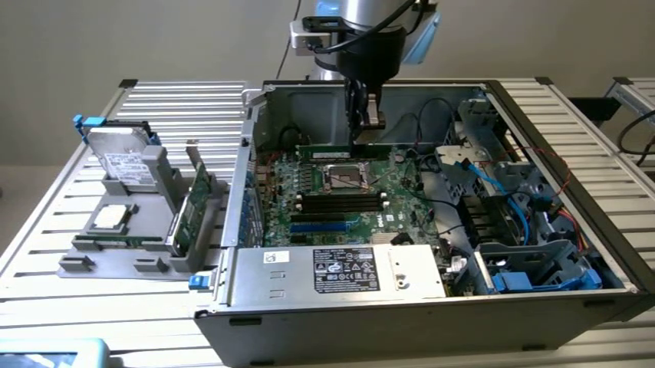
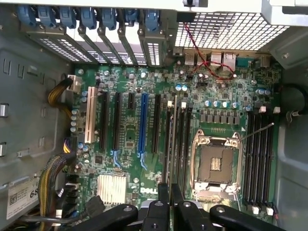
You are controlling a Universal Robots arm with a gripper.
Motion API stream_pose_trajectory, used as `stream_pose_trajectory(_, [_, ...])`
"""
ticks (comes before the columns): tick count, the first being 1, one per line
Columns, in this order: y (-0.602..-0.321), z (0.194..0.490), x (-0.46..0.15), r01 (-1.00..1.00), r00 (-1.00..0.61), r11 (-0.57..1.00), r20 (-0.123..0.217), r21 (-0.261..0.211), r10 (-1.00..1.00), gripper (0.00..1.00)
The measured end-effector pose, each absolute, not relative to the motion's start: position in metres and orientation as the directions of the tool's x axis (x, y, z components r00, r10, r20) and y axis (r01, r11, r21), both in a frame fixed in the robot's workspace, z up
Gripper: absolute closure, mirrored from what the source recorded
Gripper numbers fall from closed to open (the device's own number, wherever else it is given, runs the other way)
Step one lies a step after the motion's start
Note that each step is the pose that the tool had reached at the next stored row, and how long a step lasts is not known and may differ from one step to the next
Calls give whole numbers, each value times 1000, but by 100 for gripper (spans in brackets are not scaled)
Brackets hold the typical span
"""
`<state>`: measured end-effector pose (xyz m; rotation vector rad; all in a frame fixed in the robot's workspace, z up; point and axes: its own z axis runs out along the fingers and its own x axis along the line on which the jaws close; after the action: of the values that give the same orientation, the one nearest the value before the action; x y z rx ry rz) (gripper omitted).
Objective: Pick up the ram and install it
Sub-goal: 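Insert the ram into the slot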
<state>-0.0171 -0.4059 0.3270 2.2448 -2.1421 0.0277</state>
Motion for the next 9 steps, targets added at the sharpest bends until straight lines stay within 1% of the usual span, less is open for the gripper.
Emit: stream_pose_trajectory(9, [-402,311,-15,-999,47,-46,40,16,-998,86])
